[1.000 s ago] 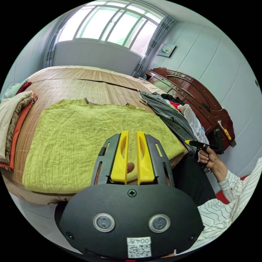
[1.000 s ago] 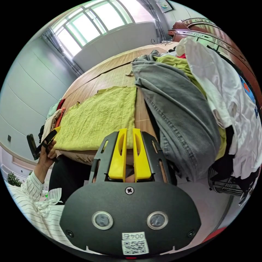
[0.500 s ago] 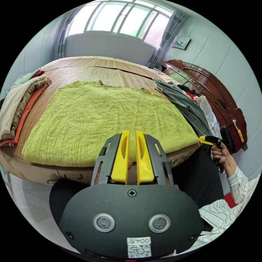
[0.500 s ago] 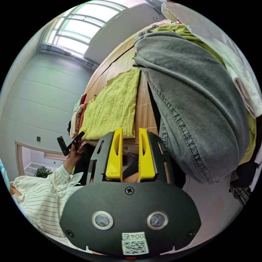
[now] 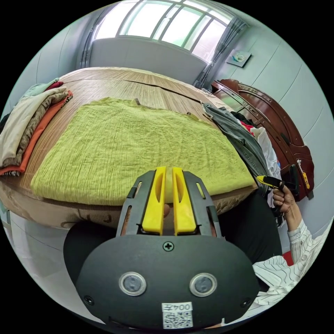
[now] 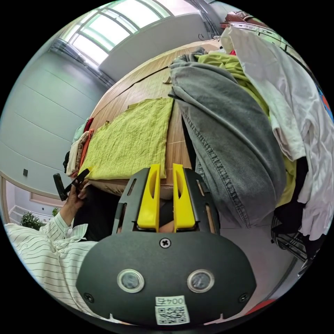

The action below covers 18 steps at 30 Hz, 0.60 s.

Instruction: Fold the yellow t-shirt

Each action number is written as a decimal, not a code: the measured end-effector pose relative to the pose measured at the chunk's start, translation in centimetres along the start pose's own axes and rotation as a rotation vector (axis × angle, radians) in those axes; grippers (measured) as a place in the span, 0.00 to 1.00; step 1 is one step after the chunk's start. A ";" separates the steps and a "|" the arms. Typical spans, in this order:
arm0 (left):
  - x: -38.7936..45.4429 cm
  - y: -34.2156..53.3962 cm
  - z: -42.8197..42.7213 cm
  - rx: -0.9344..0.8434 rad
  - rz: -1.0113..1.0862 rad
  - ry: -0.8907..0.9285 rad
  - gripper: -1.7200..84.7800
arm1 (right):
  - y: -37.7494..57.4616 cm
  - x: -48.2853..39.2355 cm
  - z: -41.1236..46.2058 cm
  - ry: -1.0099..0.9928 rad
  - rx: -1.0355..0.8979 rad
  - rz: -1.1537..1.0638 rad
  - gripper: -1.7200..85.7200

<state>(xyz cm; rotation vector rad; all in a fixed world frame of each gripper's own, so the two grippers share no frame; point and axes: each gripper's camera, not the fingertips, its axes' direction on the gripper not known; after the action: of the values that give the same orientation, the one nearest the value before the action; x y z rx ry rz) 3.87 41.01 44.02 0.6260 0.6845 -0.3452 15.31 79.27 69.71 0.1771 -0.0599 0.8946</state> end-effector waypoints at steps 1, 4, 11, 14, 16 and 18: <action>-0.4 -0.1 -0.9 0.014 0.002 -0.006 0.07 | 0.3 -0.9 0.0 0.011 0.009 -0.022 0.07; -4.1 0.1 -5.7 0.081 -0.053 -0.075 0.10 | 0.9 -3.0 0.3 0.080 0.049 -0.074 0.03; -20.8 4.8 -13.8 0.205 -0.563 0.010 0.13 | -0.3 -4.3 1.5 -0.038 0.078 -0.055 0.02; -25.0 5.9 -13.4 0.221 -0.715 0.148 0.14 | -0.9 -4.3 3.2 -0.005 0.028 -0.035 0.02; -26.1 6.0 -13.2 0.223 -0.759 0.196 0.14 | -1.2 -4.0 4.1 0.001 0.001 -0.012 0.02; -26.9 5.6 -13.2 0.215 -0.769 0.227 0.15 | -1.3 -3.9 4.3 0.005 -0.003 0.000 0.01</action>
<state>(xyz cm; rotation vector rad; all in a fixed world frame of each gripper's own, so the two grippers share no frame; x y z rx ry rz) -19.32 56.22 56.58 0.5904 1.1076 -1.0824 13.99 74.67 73.27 0.1719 -0.0565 0.8953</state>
